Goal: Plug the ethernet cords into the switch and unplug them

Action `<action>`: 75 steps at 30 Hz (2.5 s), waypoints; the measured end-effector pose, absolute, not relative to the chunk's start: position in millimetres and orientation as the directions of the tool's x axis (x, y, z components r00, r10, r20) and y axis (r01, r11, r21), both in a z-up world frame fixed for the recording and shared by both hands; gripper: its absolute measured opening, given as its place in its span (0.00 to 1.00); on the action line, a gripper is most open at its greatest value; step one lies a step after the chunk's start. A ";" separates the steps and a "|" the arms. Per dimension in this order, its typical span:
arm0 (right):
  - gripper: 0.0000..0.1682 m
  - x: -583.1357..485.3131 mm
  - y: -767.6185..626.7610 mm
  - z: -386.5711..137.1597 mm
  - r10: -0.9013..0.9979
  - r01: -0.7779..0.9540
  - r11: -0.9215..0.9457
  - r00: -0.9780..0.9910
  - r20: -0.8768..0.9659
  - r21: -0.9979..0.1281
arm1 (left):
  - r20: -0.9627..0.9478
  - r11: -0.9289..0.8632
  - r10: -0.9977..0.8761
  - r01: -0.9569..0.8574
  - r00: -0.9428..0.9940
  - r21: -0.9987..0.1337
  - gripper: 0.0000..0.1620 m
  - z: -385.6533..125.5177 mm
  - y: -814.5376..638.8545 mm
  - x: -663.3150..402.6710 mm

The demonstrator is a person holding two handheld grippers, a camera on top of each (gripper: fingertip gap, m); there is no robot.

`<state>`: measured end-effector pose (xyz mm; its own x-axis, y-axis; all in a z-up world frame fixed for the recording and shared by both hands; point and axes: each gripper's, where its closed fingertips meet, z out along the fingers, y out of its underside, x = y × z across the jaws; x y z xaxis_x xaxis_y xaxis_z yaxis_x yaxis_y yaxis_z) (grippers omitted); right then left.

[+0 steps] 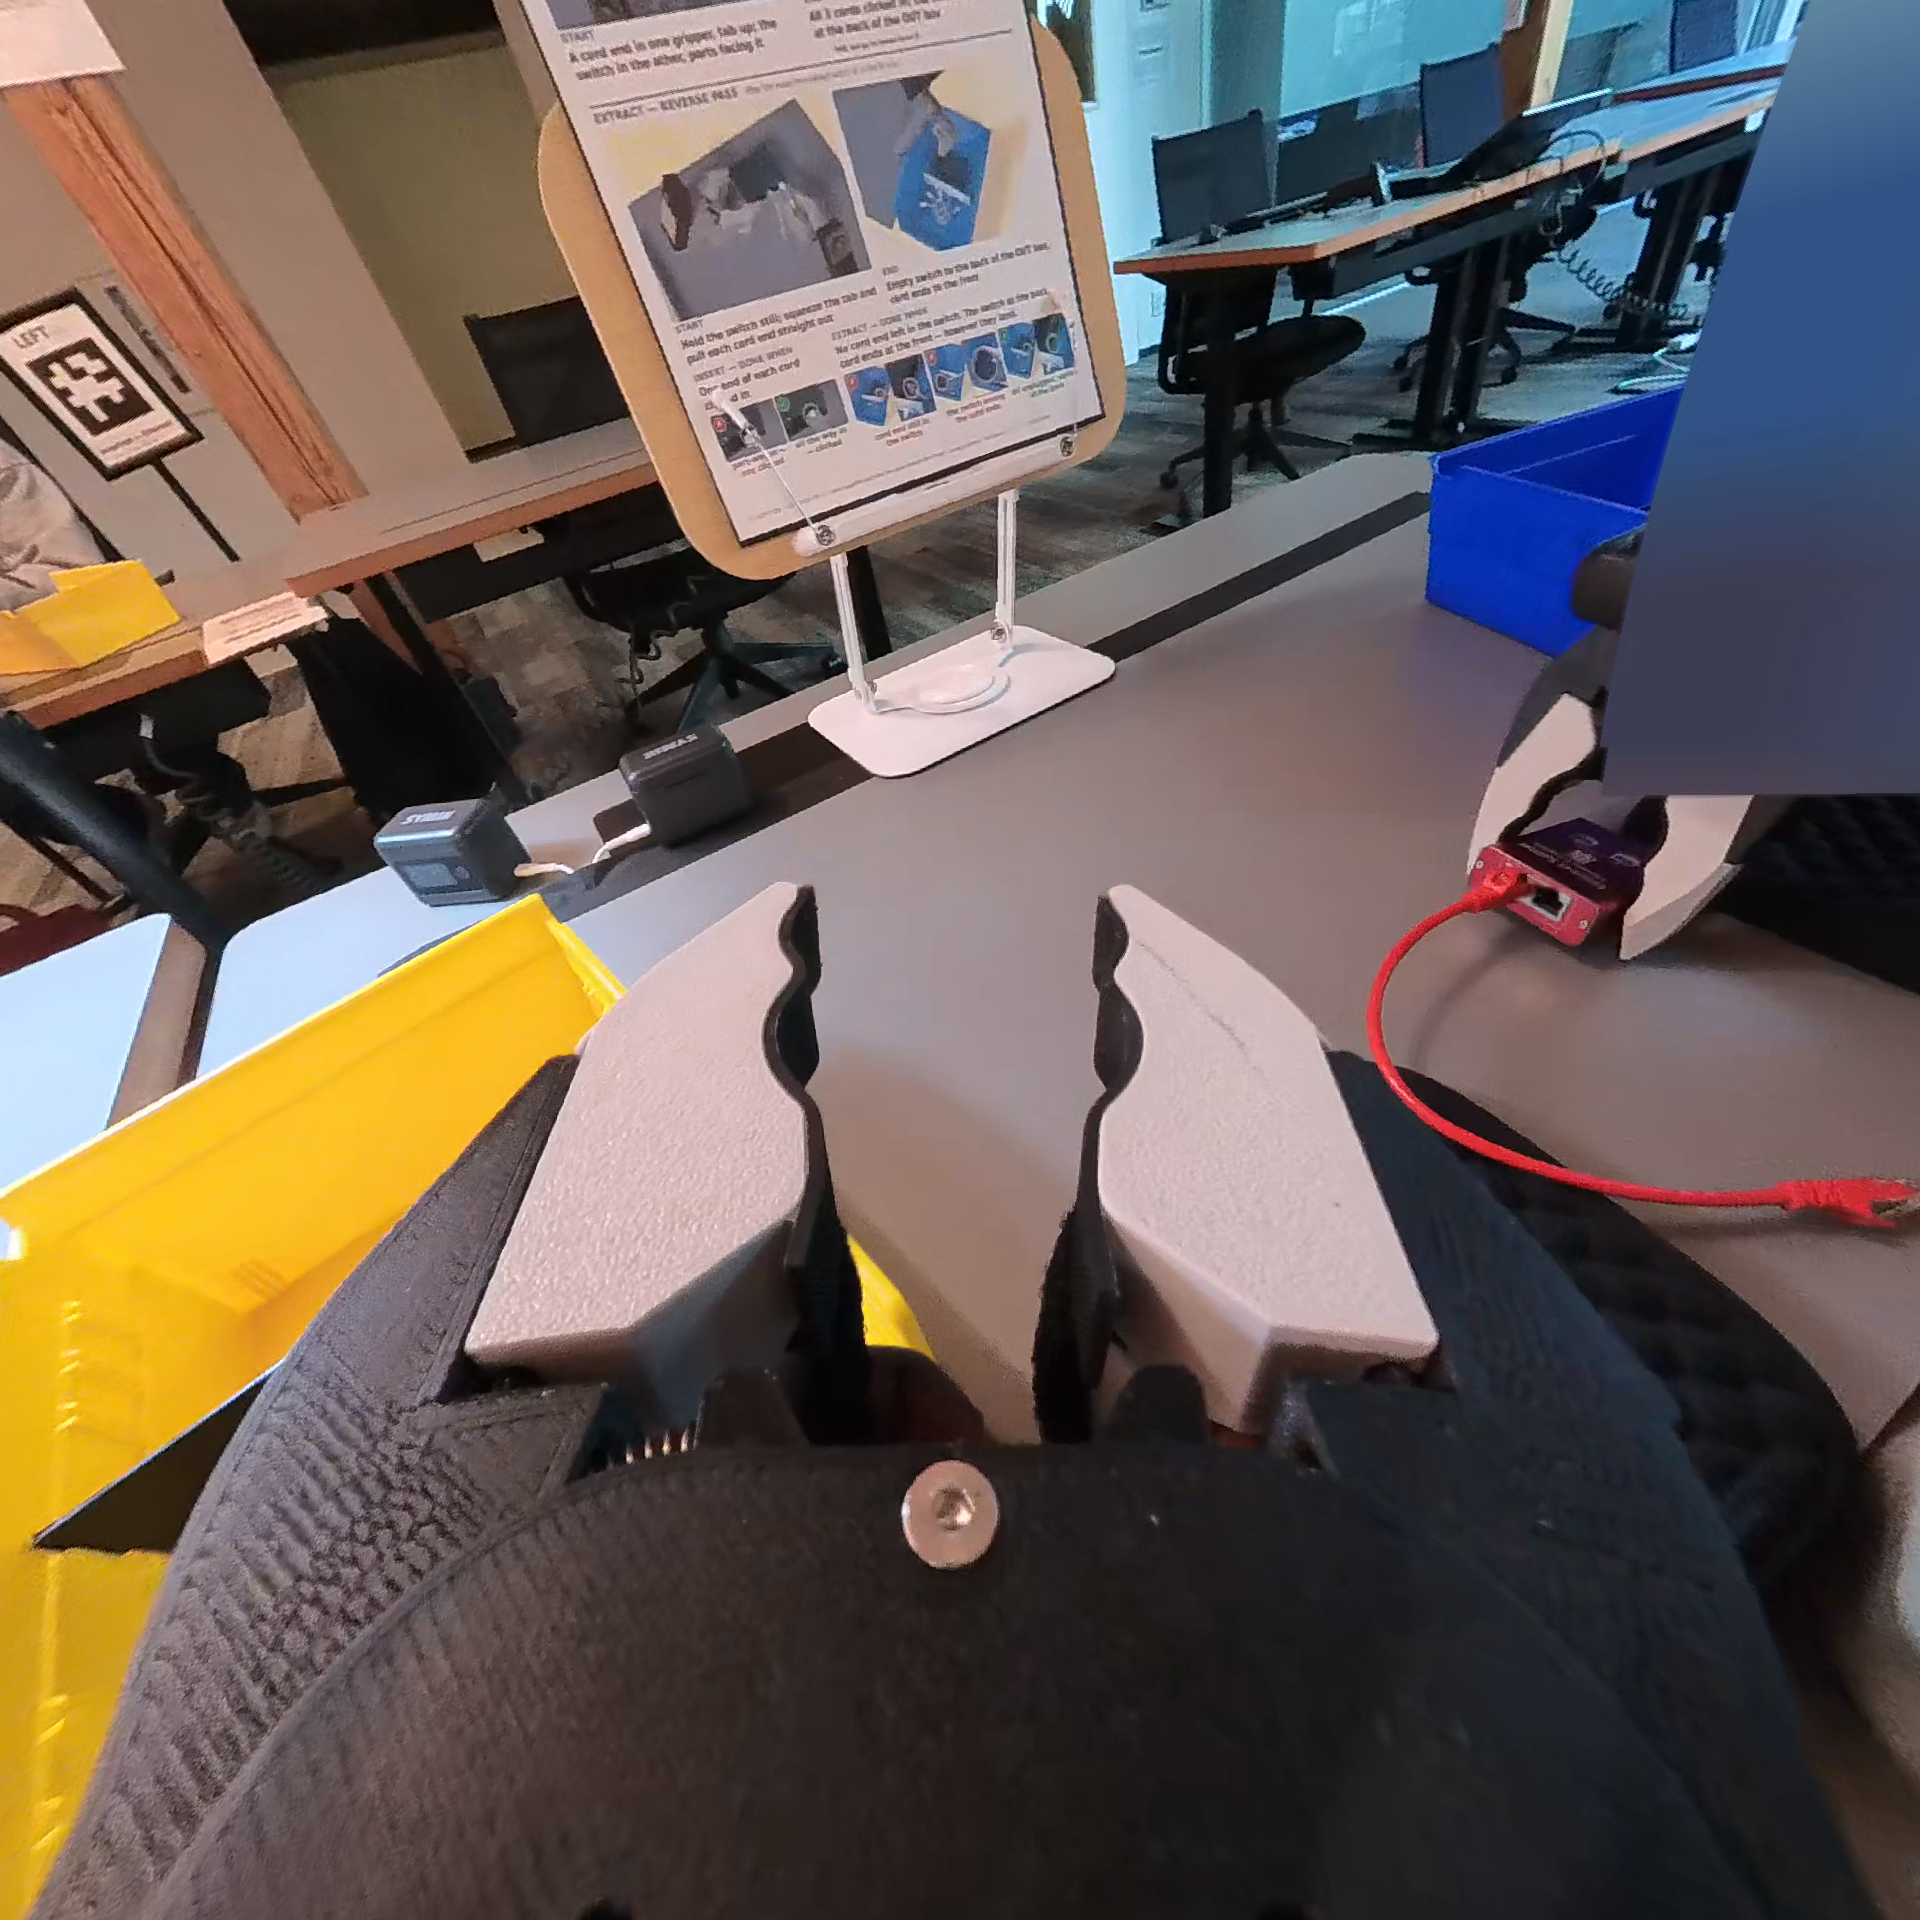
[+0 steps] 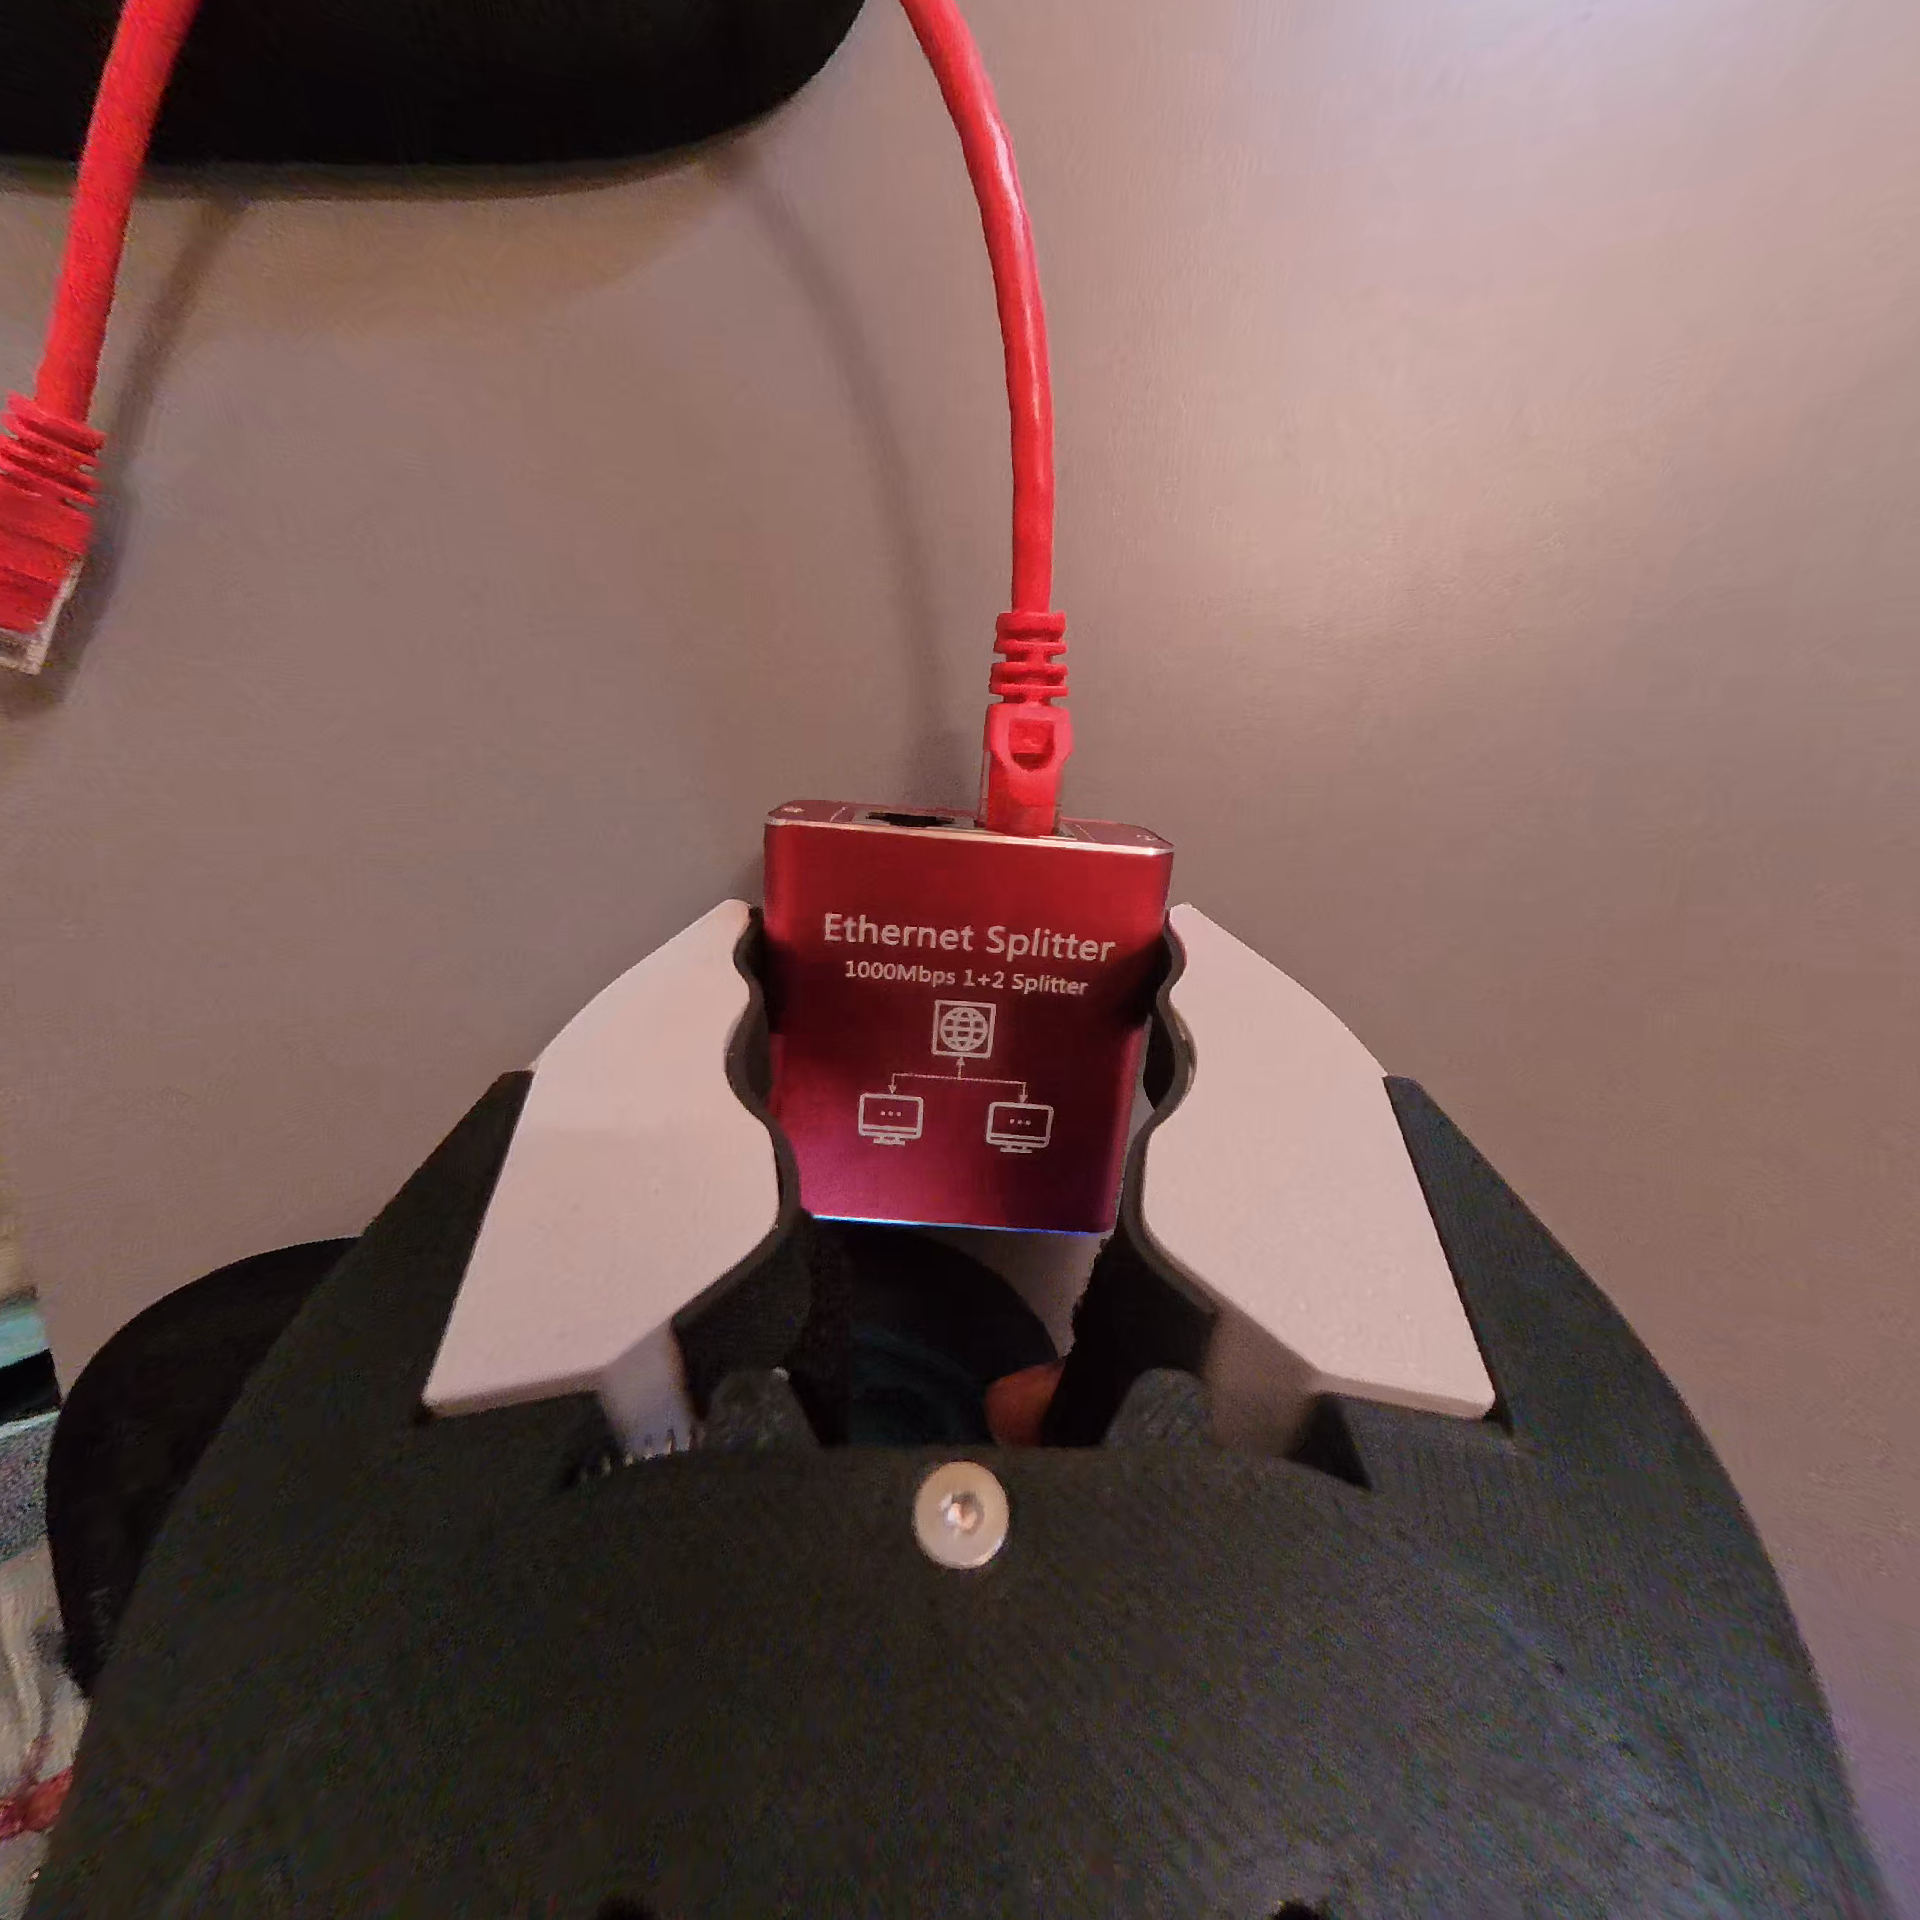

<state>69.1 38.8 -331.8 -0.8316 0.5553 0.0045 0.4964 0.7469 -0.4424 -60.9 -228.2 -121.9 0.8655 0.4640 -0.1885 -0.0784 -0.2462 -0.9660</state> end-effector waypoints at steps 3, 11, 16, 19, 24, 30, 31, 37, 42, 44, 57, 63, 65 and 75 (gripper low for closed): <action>0.45 70.9 37.4 -332.2 0.573 0.511 0.735 -0.820 0.004 -0.446 | -0.193 -0.270 0.485 -0.064 0.853 -0.961 0.31 -123.6 -236.7 -65.1; 0.56 68.4 31.3 -310.7 0.627 0.454 0.647 -0.774 0.088 -0.613 | -0.293 -0.452 0.605 0.016 0.740 -0.892 0.32 -137.8 -292.8 -87.6; 0.48 75.9 25.2 -271.3 0.676 0.329 0.417 -0.735 0.047 -0.847 | -0.219 -0.573 0.603 0.225 0.767 -0.788 0.29 -198.3 -317.8 -104.2; 0.46 82.8 25.0 -262.8 0.684 0.294 0.312 -0.730 -0.001 -0.904 | -0.204 -0.621 0.605 0.296 0.769 -0.725 0.25 -237.5 -318.3 -120.0; 0.41 90.1 25.0 -258.6 0.689 0.267 0.257 -0.725 -0.018 -0.929 | -0.148 -0.640 0.590 0.348 0.794 -0.685 0.22 -274.6 -307.1 -134.7; 0.39 89.6 25.0 -262.9 0.693 0.283 0.252 -0.720 -0.032 -0.925 | -0.205 -0.745 0.535 0.344 0.819 -0.572 0.04 -299.0 -309.2 -137.9; 0.39 89.4 24.5 -264.9 0.693 0.288 0.261 -0.721 -0.029 -0.921 | -0.218 -0.739 0.541 0.337 0.812 -0.583 0.04 -294.7 -309.3 -138.2; 0.38 89.5 20.6 -274.2 0.682 0.316 0.308 -0.731 -0.023 -0.898 | -0.245 -0.538 0.657 0.216 0.713 -0.815 0.04 -217.2 -311.3 -142.2; 0.38 87.3 23.7 -269.2 0.708 0.293 0.292 -0.707 0.000 -0.911 | -0.128 -0.052 0.624 -0.123 0.771 -0.991 0.04 -104.7 -290.2 -102.8; 0.38 86.5 23.6 -266.1 0.718 0.274 0.291 -0.696 0.020 -0.917 | -0.037 0.218 0.531 -0.179 0.847 -0.959 0.04 -63.6 -282.3 -73.3; 0.36 87.8 -36.8 -184.6 0.676 -0.100 0.292 -0.682 0.279 -0.951 | 0.395 0.538 -0.284 0.486 0.874 -0.688 0.04 -46.6 -167.2 1.2; 0.43 72.8 -74.4 -148.0 0.649 -0.279 0.423 -0.570 0.503 -0.862 | 0.482 0.371 -0.498 0.680 0.721 -0.632 0.04 -67.1 -112.8 35.4; 0.41 66.7 -81.3 -151.9 0.621 -0.270 0.471 -0.575 0.533 -0.840 | 0.493 0.327 -0.508 0.687 0.707 -0.649 0.04 -73.2 -101.9 43.7; 0.08 59.6 -87.4 -161.1 0.606 -0.286 0.510 -0.549 0.575 -0.811 | 0.517 0.246 -0.533 0.708 0.670 -0.662 0.04 -81.0 -87.5 58.0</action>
<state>59.6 -87.4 -161.1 -0.5492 0.6063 0.5751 -0.2863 0.5100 -0.8111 58.0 -87.5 -81.0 0.6697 -0.5328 0.5174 0.7077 0.2465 -0.6622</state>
